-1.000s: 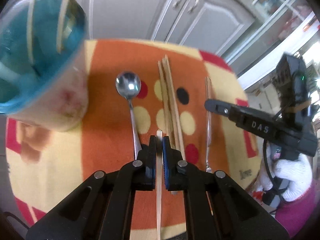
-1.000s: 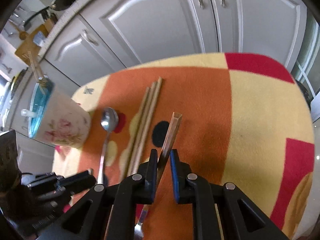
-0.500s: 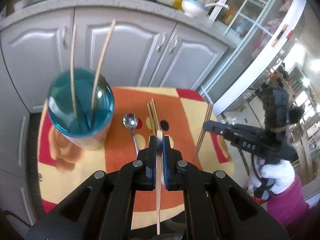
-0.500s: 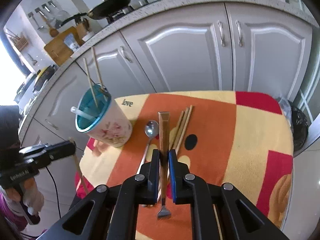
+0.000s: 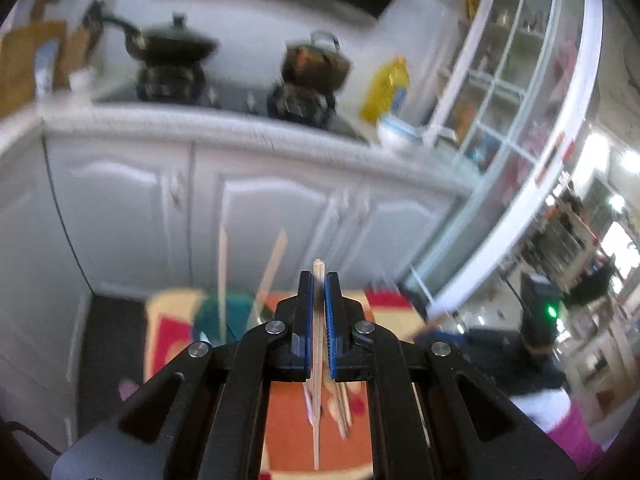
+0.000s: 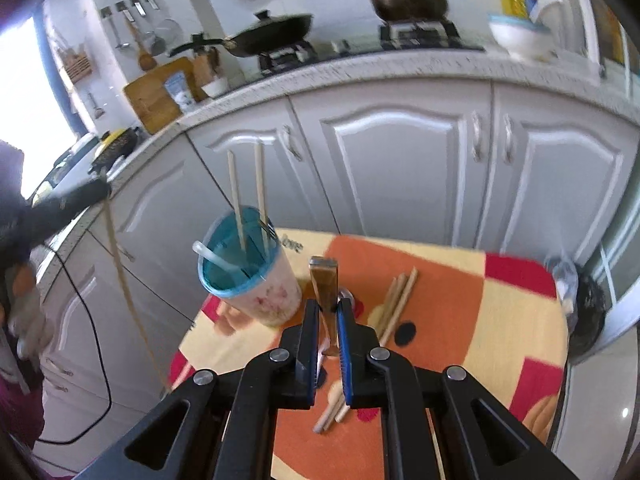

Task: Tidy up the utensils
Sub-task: 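Lift both chopsticks and carry them over the floral cup with both tools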

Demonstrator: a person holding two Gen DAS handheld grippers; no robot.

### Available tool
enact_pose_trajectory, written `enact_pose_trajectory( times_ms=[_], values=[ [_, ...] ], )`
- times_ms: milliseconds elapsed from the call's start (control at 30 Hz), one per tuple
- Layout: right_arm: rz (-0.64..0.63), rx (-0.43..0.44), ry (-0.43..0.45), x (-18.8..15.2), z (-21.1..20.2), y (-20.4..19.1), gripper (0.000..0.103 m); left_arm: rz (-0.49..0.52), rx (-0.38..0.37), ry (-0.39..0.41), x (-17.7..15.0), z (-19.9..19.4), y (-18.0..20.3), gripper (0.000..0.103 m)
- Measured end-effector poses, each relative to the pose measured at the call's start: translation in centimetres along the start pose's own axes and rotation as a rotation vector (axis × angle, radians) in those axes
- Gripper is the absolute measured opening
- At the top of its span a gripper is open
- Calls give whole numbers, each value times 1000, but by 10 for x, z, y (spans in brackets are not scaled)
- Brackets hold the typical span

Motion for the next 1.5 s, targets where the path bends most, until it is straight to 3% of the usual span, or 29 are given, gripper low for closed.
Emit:
enact_pose_trajectory(
  times_ms=[267,567,933,1500],
  values=[
    [-117,52,94,73,-24,-36,8,-11,114,169,64,8,-22,4],
    [-174,90,117,125,-4,-64,8,-4,226,234,79,55,-54,4],
    [-191,120,7,140,92,-73,8,5,303,234,59,105,-85,4],
    [-193,90,8,149,110,-65,8,-27,303,158,35,128,-107,4]
  ],
)
Point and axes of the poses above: each gripper's, at about its wrist camera, not at the fingertips, and z roughly the way its jaws point, y to its right, x to its top, the point moved 4 cm from there along z, roughly the way its jaws point, and after that the axes turned 14 degrees about -z, right-handed, at the moved point
